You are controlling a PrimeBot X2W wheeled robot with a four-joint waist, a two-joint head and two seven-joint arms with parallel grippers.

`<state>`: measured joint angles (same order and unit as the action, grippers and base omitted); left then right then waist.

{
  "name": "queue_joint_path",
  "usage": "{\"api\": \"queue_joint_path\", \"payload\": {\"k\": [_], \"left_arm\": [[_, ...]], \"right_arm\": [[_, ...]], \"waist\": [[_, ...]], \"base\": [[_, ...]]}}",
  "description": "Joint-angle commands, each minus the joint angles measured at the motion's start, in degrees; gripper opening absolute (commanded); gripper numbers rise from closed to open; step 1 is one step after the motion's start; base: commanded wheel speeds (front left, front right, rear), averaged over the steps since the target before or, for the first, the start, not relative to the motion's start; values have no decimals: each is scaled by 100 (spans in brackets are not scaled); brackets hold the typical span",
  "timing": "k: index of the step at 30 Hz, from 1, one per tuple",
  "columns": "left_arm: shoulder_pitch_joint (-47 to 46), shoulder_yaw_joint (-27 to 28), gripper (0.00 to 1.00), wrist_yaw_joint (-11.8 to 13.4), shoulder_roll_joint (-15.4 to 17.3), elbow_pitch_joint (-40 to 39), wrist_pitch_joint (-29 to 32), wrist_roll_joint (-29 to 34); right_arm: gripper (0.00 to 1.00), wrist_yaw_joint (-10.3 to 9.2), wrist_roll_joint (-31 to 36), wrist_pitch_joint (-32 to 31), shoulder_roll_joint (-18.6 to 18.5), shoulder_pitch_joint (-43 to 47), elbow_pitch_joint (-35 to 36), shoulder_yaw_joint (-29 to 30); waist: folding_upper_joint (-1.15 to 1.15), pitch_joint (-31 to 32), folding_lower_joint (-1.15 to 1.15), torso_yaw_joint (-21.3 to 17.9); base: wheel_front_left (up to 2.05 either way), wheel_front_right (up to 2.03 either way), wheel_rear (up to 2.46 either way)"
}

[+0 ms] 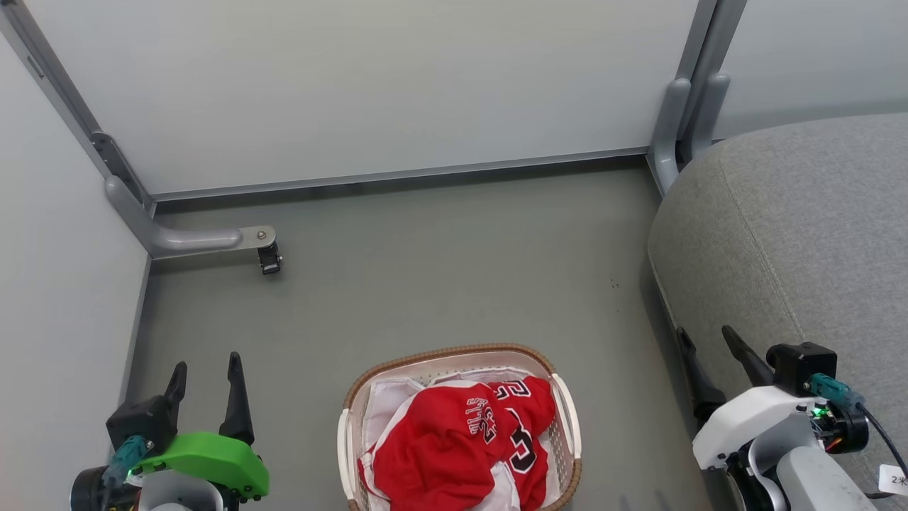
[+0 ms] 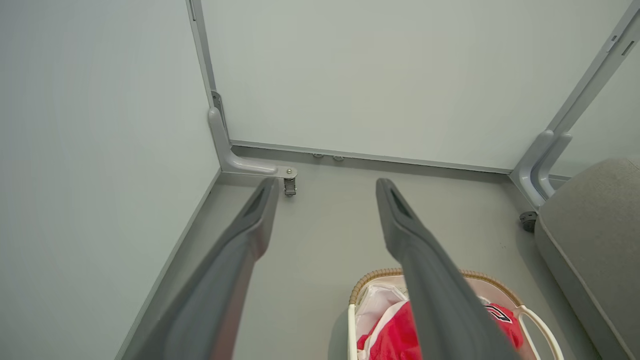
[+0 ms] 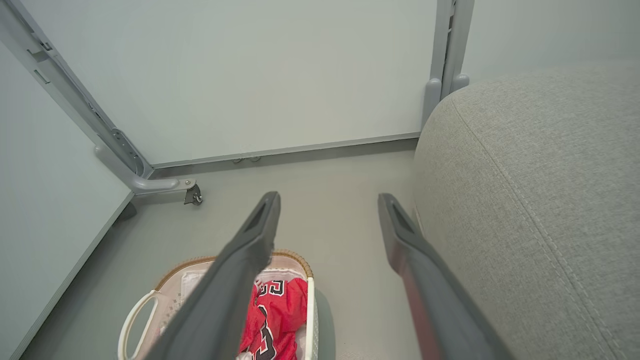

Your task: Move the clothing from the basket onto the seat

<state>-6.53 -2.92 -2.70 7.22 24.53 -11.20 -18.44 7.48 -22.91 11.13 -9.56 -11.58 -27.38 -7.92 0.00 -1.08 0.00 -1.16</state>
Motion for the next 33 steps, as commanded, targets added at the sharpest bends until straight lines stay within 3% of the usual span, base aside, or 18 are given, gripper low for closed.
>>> {"api": "queue_joint_path", "payload": {"k": [1, 12, 21, 33], "left_arm": [[9, 27, 100, -17, -10, -33, -54, 132], [126, 131, 100, -42, -105, -95, -181, 705], [222, 392, 100, -277, -243, -150, -278, 865], [292, 522, 100, -390, -322, 1, -403, 1467]], "right_arm": [[100, 2, 133, 62, -51, -92, -15, -11], [100, 1, 513, 186, -86, -124, -231, -49], [100, 1, 713, 291, -10, -117, -278, -29], [100, 1, 1122, 410, -73, -188, -329, -106]], "waist": [[0, -1, 0, 1], [0, -1, 0, -24], [0, -6, 0, -48], [0, -35, 0, -125]], "base": [[0, 0, 0], [0, 0, 0], [0, 0, 0], [0, 0, 0]]}}
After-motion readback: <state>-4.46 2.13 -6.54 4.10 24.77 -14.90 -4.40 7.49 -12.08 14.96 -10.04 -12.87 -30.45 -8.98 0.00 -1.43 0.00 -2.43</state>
